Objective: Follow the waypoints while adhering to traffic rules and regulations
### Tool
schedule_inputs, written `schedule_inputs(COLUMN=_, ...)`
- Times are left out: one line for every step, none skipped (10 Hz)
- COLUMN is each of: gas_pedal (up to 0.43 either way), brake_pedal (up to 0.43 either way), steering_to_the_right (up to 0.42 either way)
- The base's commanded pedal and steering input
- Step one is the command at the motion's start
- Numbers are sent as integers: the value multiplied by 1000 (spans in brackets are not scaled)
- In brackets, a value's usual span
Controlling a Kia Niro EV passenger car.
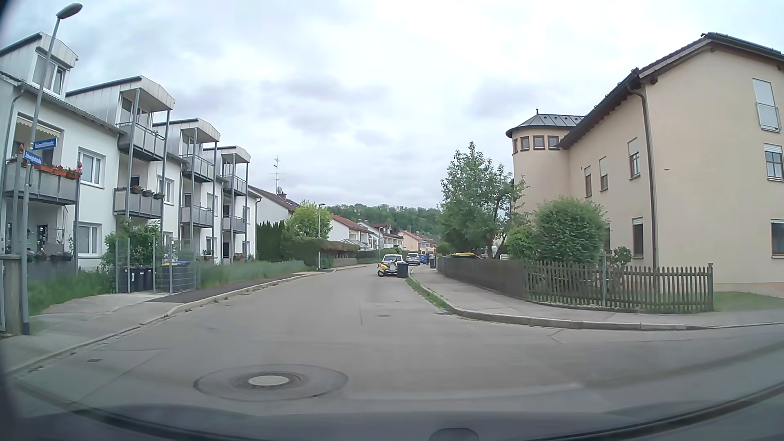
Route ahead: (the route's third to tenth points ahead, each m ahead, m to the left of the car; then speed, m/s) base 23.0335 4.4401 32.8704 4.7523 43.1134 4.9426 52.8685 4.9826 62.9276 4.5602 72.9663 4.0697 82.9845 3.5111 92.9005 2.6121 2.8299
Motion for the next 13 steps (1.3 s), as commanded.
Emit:
schedule_inputs(gas_pedal=79, brake_pedal=0, steering_to_the_right=-69)
schedule_inputs(gas_pedal=79, brake_pedal=0, steering_to_the_right=-76)
schedule_inputs(gas_pedal=79, brake_pedal=0, steering_to_the_right=-81)
schedule_inputs(gas_pedal=79, brake_pedal=0, steering_to_the_right=-81)
schedule_inputs(gas_pedal=79, brake_pedal=0, steering_to_the_right=-81)
schedule_inputs(gas_pedal=79, brake_pedal=0, steering_to_the_right=-81)
schedule_inputs(gas_pedal=79, brake_pedal=0, steering_to_the_right=-82)
schedule_inputs(gas_pedal=79, brake_pedal=0, steering_to_the_right=-83)
schedule_inputs(gas_pedal=79, brake_pedal=0, steering_to_the_right=-85)
schedule_inputs(gas_pedal=79, brake_pedal=0, steering_to_the_right=-88)
schedule_inputs(gas_pedal=79, brake_pedal=0, steering_to_the_right=-91)
schedule_inputs(gas_pedal=79, brake_pedal=0, steering_to_the_right=-95)
schedule_inputs(gas_pedal=87, brake_pedal=0, steering_to_the_right=-95)
